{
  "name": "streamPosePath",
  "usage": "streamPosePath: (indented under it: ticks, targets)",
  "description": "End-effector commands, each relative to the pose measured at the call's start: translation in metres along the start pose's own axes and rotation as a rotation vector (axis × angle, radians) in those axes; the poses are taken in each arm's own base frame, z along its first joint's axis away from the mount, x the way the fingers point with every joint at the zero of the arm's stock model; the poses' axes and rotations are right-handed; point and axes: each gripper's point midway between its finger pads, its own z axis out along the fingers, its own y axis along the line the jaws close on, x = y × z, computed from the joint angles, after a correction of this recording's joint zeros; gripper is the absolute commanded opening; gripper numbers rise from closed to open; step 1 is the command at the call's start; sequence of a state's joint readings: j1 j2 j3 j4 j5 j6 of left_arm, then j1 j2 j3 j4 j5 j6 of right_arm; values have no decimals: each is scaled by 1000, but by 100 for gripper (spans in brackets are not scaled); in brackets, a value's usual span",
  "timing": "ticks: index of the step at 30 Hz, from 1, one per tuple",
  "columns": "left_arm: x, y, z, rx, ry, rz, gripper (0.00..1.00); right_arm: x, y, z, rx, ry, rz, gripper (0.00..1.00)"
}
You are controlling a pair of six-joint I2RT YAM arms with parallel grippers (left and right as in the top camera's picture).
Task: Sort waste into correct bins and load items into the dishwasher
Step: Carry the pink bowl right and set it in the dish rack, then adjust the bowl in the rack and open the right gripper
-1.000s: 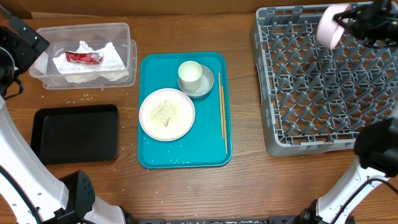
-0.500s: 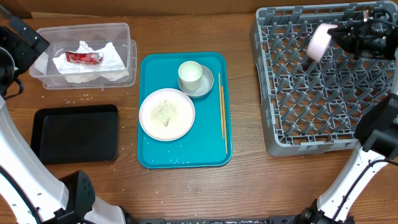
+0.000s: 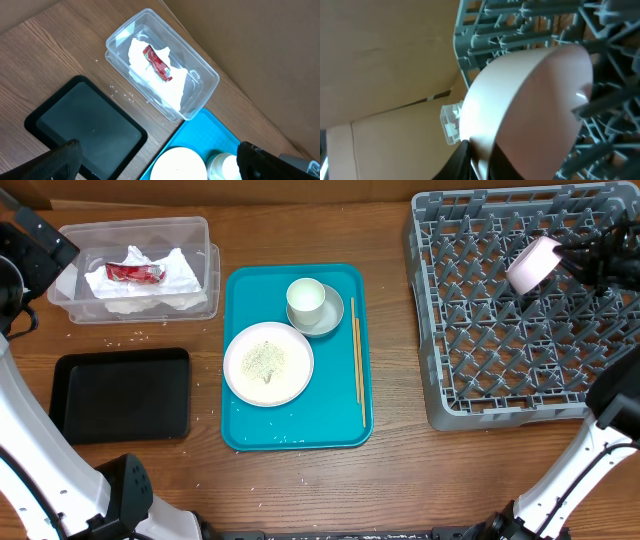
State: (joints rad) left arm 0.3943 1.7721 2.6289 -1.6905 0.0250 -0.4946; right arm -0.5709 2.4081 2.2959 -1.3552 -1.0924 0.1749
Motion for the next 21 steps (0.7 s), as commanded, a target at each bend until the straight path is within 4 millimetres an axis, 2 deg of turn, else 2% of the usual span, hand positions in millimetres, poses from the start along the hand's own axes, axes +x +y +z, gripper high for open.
streamPosePath:
  ticks: [1, 2, 3, 7, 10, 13, 16, 19, 21]
  targets:
    - [0, 0, -6, 1, -14, -5, 100, -3, -5, -29, 122, -68, 4, 9]
    - [0, 0, -6, 1, -14, -5, 100, -3, -11, -47, 215, -112, 17, 14]
    - [0, 0, -6, 1, -14, -5, 100, -2, -14, -56, 264, -133, 25, 17]
    - [0, 0, -6, 1, -14, -5, 100, 1, -28, -98, 494, -249, 78, 22]
    - [0, 0, -6, 1, -14, -5, 100, 8, -16, -113, 534, -288, 62, 26]
    - [0, 0, -6, 1, -14, -5, 100, 16, 0, -109, 530, -287, 27, 27]
    - [0, 0, -6, 1, -14, -5, 100, 25, 16, -90, 530, -253, -30, 30]
    - [0, 0, -6, 1, -14, -5, 100, 25, 20, -68, 580, -236, -89, 36]
    - [0, 0, -6, 1, -14, -5, 100, 20, 17, -54, 691, -254, -151, 29]
